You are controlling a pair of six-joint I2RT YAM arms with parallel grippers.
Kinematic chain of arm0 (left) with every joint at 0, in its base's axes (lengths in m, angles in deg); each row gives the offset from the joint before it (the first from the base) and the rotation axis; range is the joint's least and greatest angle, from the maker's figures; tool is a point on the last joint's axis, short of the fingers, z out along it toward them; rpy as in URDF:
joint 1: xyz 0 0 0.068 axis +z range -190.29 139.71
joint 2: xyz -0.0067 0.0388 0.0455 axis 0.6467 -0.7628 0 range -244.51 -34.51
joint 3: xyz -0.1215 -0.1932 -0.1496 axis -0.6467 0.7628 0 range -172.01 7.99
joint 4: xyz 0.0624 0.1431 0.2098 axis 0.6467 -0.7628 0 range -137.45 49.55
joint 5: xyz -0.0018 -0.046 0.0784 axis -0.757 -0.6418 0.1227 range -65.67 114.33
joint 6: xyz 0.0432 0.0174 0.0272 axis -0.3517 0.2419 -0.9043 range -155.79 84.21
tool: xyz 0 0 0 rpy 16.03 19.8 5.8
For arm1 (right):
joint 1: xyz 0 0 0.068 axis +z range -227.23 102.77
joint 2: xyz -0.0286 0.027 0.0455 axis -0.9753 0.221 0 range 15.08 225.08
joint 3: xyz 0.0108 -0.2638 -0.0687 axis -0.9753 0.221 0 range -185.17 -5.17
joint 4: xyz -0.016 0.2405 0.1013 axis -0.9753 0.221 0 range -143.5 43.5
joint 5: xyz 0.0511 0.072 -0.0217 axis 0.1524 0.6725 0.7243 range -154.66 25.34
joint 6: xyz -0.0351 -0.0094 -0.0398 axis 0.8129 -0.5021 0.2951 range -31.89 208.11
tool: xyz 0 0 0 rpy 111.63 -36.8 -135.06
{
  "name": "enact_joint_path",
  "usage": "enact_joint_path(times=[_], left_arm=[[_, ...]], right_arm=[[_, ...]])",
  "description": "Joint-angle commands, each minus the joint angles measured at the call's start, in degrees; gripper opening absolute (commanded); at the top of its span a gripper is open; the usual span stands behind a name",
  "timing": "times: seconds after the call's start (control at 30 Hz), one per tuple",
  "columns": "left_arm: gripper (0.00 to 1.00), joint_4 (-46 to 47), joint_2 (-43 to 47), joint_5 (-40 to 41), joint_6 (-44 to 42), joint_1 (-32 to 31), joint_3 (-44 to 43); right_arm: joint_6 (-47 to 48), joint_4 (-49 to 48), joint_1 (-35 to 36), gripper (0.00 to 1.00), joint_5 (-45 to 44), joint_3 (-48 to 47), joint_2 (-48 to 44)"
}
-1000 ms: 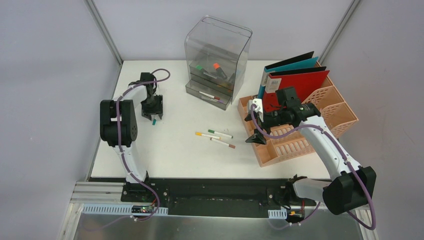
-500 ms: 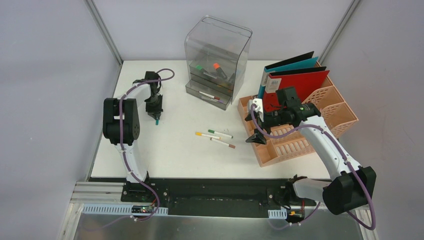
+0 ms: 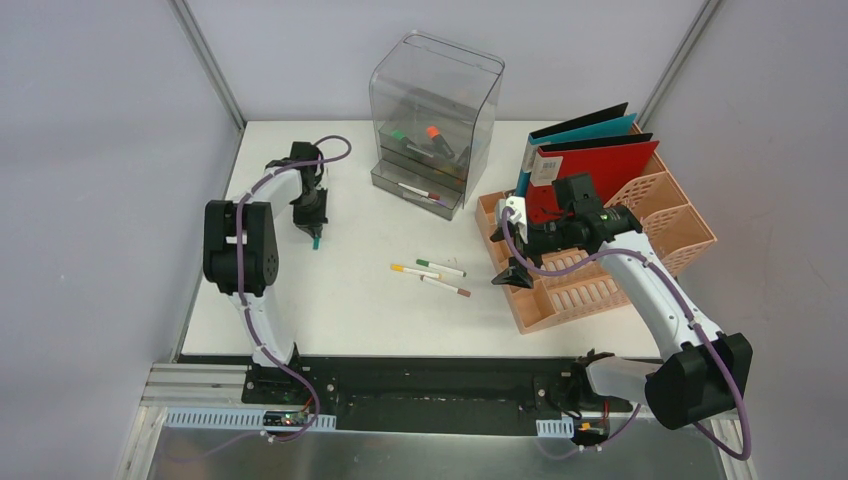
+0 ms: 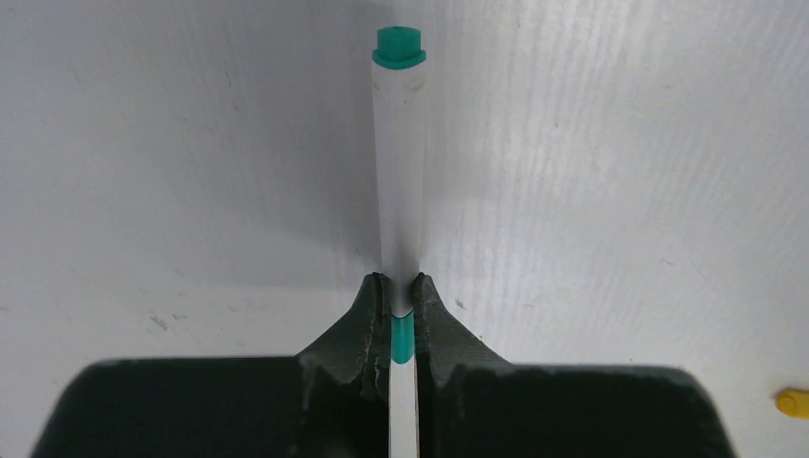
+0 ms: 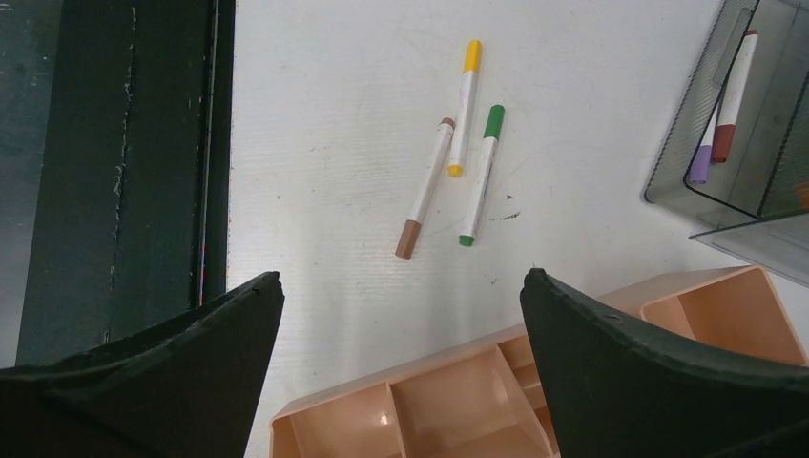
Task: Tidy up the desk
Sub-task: Pick up the stationery from the center of the board, then place the stationery in the drawer.
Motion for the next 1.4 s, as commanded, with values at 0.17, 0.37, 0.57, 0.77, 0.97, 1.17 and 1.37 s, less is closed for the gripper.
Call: enact_joint_path(times=[0.17,0.37,0.57,0.77,0.97,1.17,1.37], left_arm=[[0.0,6.07,12.09,-4.45,-1.39,-1.57,3.53],[0.0,8.41,15.52,-5.45,-1.73,-2.49,5.19],[0.0,12.27,21.39,-7.13,-1.73,-3.06,8.5],[0.0,15.68,25.92,-9.31,-3.12,-3.29,11.34],[0.0,17.66,27.5,-10.69,-2.62,-3.3,12.78],[0.0,18.7,28.85,-9.65,-2.42,-3.23,13.42],[0.0,23.9,34.0,-5.49,-1.03,-3.23,17.8]], right_arm=[[1.39,-0.83,-0.49,0.99,1.39,-1.79,-0.61],[1.39,-0.82,-0.64,0.99,1.34,-1.78,-0.67],[1.38,-0.78,-0.74,0.99,1.39,-1.79,-0.65],[1.39,-0.77,-0.78,0.99,1.38,-1.79,-0.69],[1.39,-0.87,-0.9,0.99,1.37,-1.79,-0.66],[1.38,-0.85,-1.1,0.99,1.42,-1.77,-0.74],[1.3,-0.85,-1.17,0.99,1.49,-1.79,-0.74]])
